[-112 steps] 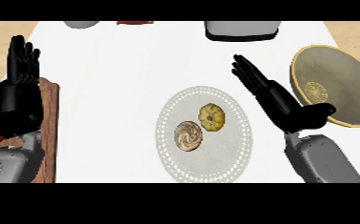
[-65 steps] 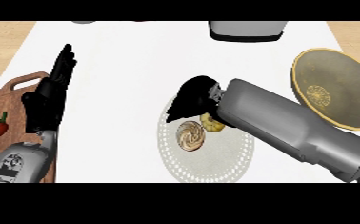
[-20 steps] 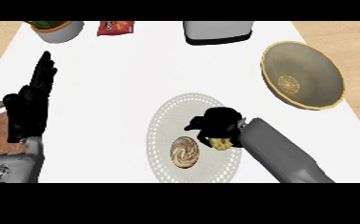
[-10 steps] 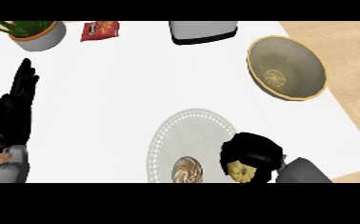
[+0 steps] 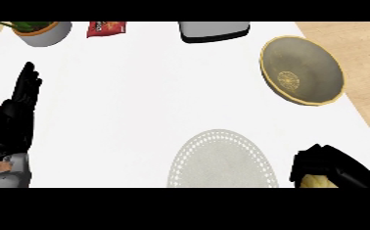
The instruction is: Pick the squash from the placemat and place it in the bowl
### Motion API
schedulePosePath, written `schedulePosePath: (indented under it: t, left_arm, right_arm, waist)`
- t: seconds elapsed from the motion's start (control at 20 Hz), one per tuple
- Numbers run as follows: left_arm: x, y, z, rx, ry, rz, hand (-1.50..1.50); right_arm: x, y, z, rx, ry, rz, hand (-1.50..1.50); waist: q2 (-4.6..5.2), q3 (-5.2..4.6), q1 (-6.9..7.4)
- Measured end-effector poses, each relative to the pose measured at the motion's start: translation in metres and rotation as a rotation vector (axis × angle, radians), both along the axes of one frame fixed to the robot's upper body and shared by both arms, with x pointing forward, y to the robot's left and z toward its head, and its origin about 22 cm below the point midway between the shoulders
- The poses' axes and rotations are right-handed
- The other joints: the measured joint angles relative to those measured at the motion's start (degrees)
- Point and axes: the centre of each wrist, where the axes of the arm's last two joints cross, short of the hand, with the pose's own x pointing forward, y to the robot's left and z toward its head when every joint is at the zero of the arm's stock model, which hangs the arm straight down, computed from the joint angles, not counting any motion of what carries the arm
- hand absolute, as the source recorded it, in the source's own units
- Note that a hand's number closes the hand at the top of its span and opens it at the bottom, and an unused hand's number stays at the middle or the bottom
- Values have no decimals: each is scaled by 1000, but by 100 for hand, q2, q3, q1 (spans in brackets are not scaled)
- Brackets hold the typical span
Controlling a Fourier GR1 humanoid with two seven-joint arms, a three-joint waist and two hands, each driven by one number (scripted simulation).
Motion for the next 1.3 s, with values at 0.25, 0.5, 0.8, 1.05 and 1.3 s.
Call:
schedulePosePath:
  t: [0.25, 0.5, 0.8, 1.05, 1.3]
  left_arm:
    - [6, -11, 5, -3, -16, -64, 0]
    - [12, -29, 4, -6, -25, -129, 0]
    - [24, -40, 15, -2, -39, -172, 0]
    - [27, -47, 16, -9, -43, -196, 0]
    - [31, -50, 13, -9, -44, -212, 0]
  right_arm:
    - [-23, -31, 47, 90, -4, -158, 150]
    - [-23, -52, 84, 191, -15, -306, 150]
    - [10, -76, 102, 272, -55, -434, 150]
    - [53, -85, 99, 239, -159, -526, 150]
    - [92, -93, 93, 142, -279, -613, 150]
  waist:
    - [88, 6, 351]
    - [157, 20, 724]
    - [198, 30, 972]
    - [220, 35, 1093]
    - [245, 39, 1179]
